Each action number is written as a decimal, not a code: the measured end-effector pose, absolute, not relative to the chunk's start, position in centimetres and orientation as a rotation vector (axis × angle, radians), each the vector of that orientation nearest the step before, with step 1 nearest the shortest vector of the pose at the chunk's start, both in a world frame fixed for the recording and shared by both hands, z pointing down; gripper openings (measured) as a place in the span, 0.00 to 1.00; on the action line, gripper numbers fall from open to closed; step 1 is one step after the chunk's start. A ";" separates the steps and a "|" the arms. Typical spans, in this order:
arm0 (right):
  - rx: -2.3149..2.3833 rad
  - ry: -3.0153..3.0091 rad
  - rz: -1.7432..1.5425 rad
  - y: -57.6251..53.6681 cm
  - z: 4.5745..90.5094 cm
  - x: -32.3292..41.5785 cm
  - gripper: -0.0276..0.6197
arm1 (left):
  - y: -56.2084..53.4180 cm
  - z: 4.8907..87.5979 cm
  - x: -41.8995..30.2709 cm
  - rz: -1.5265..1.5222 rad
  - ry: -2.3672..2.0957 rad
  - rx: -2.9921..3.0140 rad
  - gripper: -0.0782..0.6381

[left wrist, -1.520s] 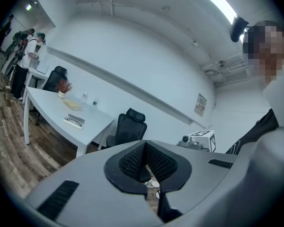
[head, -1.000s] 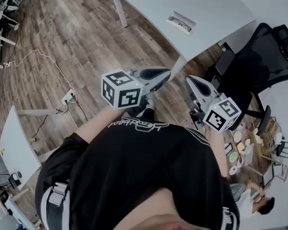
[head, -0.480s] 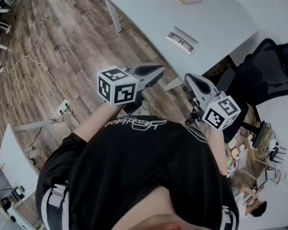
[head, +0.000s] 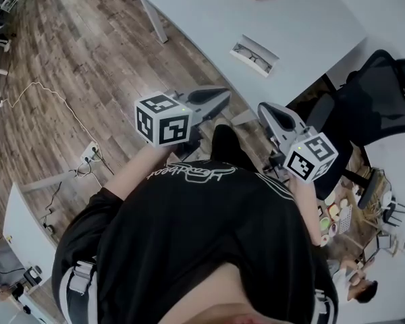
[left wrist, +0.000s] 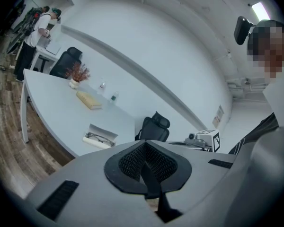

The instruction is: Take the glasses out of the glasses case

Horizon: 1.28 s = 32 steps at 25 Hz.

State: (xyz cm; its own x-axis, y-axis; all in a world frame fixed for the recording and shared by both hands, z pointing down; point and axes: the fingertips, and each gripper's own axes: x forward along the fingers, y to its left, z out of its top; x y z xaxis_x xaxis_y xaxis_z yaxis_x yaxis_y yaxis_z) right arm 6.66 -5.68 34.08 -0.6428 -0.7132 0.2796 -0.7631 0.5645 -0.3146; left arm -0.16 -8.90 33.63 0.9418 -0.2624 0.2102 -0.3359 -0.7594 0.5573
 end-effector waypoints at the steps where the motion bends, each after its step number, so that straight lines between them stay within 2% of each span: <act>1: 1.265 -2.673 0.622 -6.1 34.1 6.9 0.06 | -9.2 33.7 -0.1 0.155 -0.428 2.470 0.12; 32: 1.197 -2.699 0.782 -24.2 37.3 14.5 0.06 | -24.7 38.8 6.4 0.251 -0.499 2.344 0.12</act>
State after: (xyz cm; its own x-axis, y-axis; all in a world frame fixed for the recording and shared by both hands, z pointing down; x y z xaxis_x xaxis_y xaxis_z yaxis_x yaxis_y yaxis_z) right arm 14.52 -24.22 37.29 -0.6896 -0.6690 0.2773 -0.7137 0.5625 -0.4174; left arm 6.39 -24.69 38.83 0.9064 -0.2813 0.3151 -0.4206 -0.6691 0.6127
